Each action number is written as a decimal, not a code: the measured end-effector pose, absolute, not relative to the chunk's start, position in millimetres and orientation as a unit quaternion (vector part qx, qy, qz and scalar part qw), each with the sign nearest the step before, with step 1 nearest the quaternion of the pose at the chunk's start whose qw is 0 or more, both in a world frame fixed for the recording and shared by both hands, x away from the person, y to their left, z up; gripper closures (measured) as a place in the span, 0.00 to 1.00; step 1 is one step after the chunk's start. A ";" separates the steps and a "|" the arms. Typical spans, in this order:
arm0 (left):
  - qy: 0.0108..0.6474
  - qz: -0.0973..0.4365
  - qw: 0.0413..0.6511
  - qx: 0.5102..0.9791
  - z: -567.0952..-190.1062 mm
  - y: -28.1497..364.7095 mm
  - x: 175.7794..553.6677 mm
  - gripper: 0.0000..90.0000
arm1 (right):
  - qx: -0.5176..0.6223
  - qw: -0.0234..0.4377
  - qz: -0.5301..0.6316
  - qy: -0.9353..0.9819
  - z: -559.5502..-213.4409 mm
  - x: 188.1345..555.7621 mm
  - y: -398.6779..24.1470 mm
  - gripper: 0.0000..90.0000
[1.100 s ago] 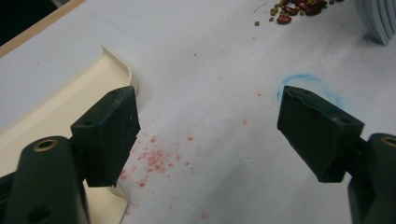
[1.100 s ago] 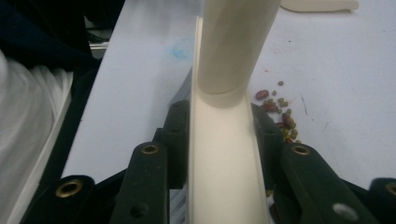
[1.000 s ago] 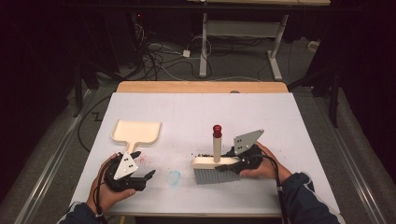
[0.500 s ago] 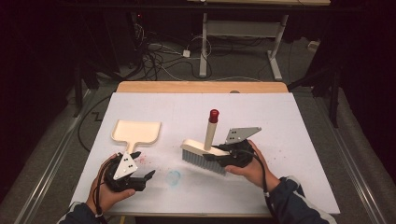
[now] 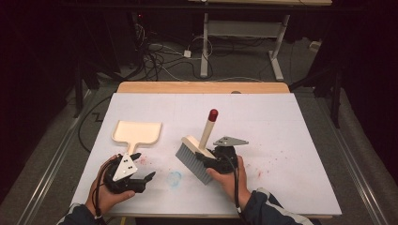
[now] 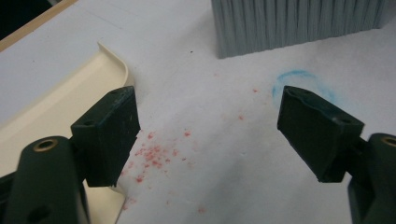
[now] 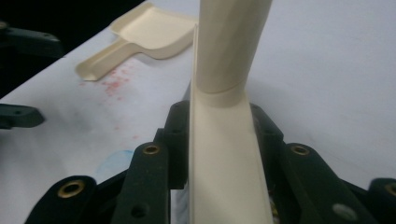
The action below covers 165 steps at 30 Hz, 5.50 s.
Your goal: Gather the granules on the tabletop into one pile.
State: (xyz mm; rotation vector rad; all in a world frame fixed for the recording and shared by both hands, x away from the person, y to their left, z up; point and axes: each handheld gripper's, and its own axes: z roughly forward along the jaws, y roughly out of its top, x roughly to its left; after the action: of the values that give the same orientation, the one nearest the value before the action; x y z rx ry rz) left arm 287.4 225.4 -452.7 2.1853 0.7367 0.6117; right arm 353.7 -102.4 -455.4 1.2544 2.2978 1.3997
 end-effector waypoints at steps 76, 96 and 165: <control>0.271 0.236 0.345 0.867 -456.5 218.8 288.4 0.23 | 0.063 0.196 0.449 0.870 -439.2 383.4 -178.6 0.75; 0.269 0.238 0.356 0.863 -452.5 216.9 284.2 0.23 | 0.400 0.303 0.379 0.778 -429.1 328.5 -184.5 0.75; 0.273 0.233 0.356 0.863 -452.7 217.8 286.3 0.23 | 0.111 0.099 0.495 0.856 -441.9 342.5 -154.9 0.75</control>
State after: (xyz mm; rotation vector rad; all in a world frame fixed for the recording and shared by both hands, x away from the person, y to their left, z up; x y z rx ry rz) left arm 286.3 217.8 -452.7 2.2278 0.7043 0.6017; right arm 342.5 -154.9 -441.9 0.3285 2.5316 1.4657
